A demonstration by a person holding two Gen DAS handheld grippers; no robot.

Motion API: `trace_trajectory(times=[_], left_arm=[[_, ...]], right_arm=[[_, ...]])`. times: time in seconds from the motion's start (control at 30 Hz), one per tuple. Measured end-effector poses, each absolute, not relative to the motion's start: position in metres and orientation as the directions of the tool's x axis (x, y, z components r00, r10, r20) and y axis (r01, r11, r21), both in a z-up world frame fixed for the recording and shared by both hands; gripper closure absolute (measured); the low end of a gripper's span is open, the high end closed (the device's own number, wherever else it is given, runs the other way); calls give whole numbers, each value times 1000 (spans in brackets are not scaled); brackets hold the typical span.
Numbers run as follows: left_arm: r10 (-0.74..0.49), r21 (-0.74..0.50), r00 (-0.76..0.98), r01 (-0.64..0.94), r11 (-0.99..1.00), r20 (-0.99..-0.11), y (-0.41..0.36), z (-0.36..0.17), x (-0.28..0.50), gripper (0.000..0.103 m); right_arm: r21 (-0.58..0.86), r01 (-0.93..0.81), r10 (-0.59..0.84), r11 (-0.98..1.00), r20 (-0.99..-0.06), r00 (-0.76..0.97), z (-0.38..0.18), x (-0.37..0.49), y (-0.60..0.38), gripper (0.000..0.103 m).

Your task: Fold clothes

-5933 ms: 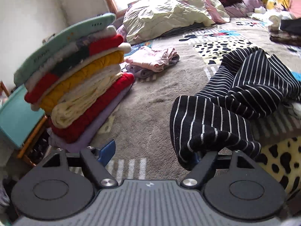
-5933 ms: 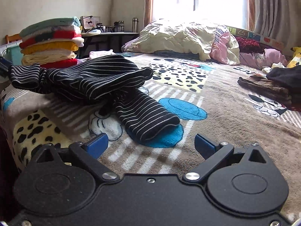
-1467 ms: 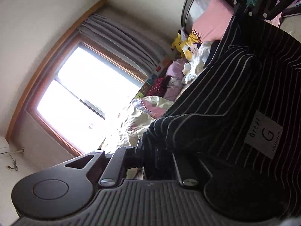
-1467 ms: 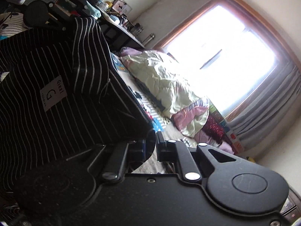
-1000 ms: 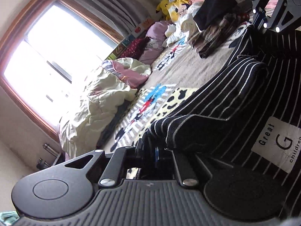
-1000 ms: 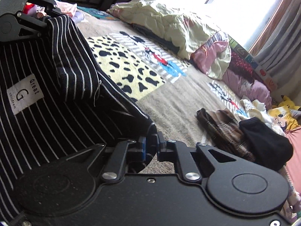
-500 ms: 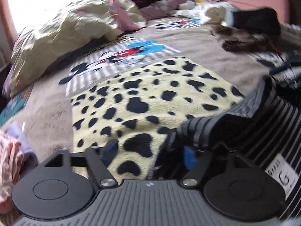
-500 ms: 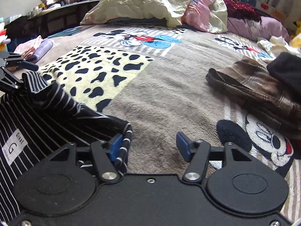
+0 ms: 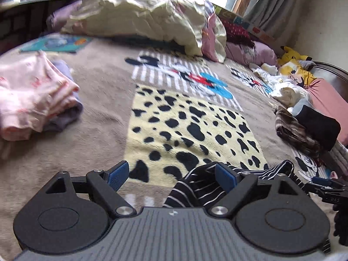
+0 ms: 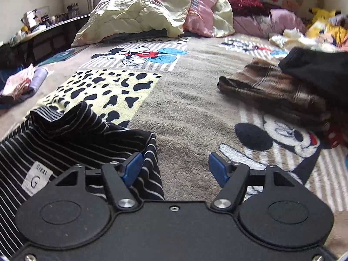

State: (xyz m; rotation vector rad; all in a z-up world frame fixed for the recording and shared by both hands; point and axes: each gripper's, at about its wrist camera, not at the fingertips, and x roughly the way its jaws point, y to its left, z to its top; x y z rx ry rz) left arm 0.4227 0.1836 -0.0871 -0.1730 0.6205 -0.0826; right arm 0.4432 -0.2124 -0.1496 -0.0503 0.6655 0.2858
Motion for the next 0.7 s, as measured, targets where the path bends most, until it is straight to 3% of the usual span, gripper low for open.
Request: trace_trajectory(times=[0.17, 0.37, 0.4, 0.53, 0.7], left_arm=[[32, 10, 855, -31, 999, -517, 181, -86, 310, 18], [82, -117, 808, -183, 976, -584, 209, -101, 235, 18], [83, -131, 801, -198, 971, -593, 216, -101, 229, 18], [76, -193, 782, -245, 950, -619, 241, -106, 205, 18], [-60, -477, 790, -307, 823, -611, 283, -126, 169, 25]], right_arm=[[-3, -375, 309, 927, -560, 768, -141, 369, -185, 37], [107, -485, 466, 868, -515, 720, -140, 297, -151, 44], [108, -504, 480, 857, -524, 704, -142, 292, -146, 50], [84, -545, 490, 834, -566, 663, -150, 281, -128, 53], [94, -556, 499, 826, -582, 642, -155, 275, -116, 53]])
